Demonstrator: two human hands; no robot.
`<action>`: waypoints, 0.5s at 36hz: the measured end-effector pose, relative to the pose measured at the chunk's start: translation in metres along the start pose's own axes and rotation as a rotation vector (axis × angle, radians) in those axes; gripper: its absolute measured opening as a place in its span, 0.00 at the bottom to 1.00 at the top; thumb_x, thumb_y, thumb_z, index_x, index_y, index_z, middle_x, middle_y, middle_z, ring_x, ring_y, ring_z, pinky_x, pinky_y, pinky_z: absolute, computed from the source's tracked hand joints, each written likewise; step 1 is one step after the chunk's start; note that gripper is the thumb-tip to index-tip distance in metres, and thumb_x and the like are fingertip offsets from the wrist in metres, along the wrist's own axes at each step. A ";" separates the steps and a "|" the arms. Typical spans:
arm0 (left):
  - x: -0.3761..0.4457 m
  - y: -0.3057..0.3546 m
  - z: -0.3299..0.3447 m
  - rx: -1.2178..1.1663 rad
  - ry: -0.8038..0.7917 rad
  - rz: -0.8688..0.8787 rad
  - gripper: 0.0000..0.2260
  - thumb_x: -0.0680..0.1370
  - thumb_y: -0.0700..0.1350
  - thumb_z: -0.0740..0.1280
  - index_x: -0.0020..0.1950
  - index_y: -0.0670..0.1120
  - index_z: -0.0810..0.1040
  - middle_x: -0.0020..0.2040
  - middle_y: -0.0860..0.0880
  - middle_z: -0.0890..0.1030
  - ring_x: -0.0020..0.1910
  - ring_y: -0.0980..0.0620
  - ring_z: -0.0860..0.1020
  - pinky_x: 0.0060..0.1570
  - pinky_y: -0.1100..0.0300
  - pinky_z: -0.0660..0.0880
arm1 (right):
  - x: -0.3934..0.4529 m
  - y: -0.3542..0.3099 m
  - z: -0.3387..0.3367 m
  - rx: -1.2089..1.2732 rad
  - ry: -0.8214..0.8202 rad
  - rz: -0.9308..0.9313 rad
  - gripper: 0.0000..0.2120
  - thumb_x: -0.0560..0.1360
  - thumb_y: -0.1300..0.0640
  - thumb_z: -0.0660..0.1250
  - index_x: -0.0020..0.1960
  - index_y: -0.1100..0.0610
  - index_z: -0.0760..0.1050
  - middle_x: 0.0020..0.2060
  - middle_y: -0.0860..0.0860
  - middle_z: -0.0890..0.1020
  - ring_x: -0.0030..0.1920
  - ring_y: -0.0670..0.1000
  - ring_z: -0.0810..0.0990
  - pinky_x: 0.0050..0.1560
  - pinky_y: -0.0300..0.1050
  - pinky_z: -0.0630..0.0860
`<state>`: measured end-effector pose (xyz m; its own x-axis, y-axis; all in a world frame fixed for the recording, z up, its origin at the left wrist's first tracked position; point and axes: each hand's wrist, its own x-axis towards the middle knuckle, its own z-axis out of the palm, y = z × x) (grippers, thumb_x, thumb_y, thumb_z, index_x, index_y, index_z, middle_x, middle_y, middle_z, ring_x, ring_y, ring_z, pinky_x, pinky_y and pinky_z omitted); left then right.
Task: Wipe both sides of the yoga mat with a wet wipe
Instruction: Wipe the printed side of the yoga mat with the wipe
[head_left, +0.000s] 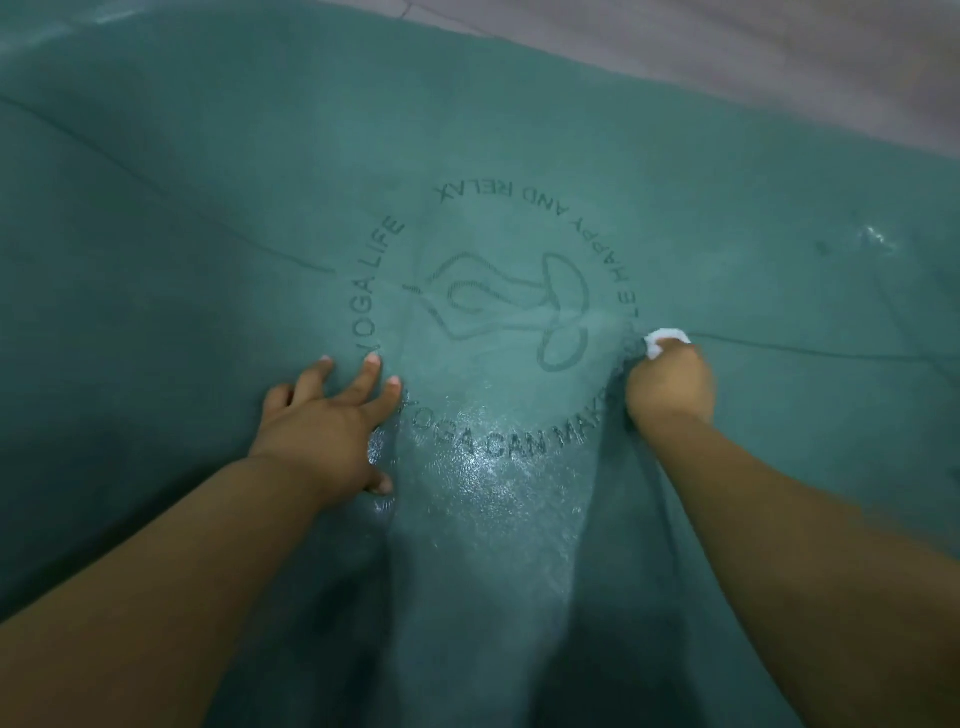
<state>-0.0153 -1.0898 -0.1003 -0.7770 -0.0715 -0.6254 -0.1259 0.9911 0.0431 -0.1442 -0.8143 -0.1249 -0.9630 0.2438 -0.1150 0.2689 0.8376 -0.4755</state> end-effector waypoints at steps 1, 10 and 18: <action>0.000 0.000 0.000 0.002 0.000 -0.001 0.43 0.71 0.65 0.66 0.75 0.63 0.40 0.76 0.60 0.35 0.76 0.45 0.40 0.70 0.49 0.50 | -0.013 -0.010 0.007 0.040 -0.029 -0.015 0.14 0.74 0.70 0.57 0.57 0.63 0.73 0.50 0.54 0.77 0.50 0.53 0.77 0.41 0.32 0.64; -0.001 0.005 0.001 0.029 0.016 -0.010 0.43 0.73 0.63 0.66 0.76 0.61 0.39 0.76 0.58 0.35 0.76 0.44 0.40 0.70 0.47 0.49 | -0.098 -0.039 0.030 -0.294 -0.599 -1.203 0.17 0.67 0.60 0.71 0.57 0.57 0.78 0.46 0.54 0.80 0.40 0.57 0.79 0.37 0.45 0.75; 0.000 0.005 0.001 0.036 0.008 0.002 0.42 0.74 0.62 0.66 0.76 0.60 0.39 0.76 0.57 0.35 0.76 0.42 0.40 0.70 0.47 0.48 | -0.031 0.021 -0.005 -0.064 -0.010 -0.101 0.13 0.74 0.68 0.57 0.54 0.57 0.72 0.51 0.52 0.74 0.44 0.52 0.72 0.45 0.36 0.62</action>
<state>-0.0154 -1.0851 -0.1007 -0.7820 -0.0707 -0.6193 -0.1028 0.9946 0.0162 -0.1083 -0.8016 -0.1269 -0.9853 0.1515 -0.0785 0.1706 0.8871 -0.4289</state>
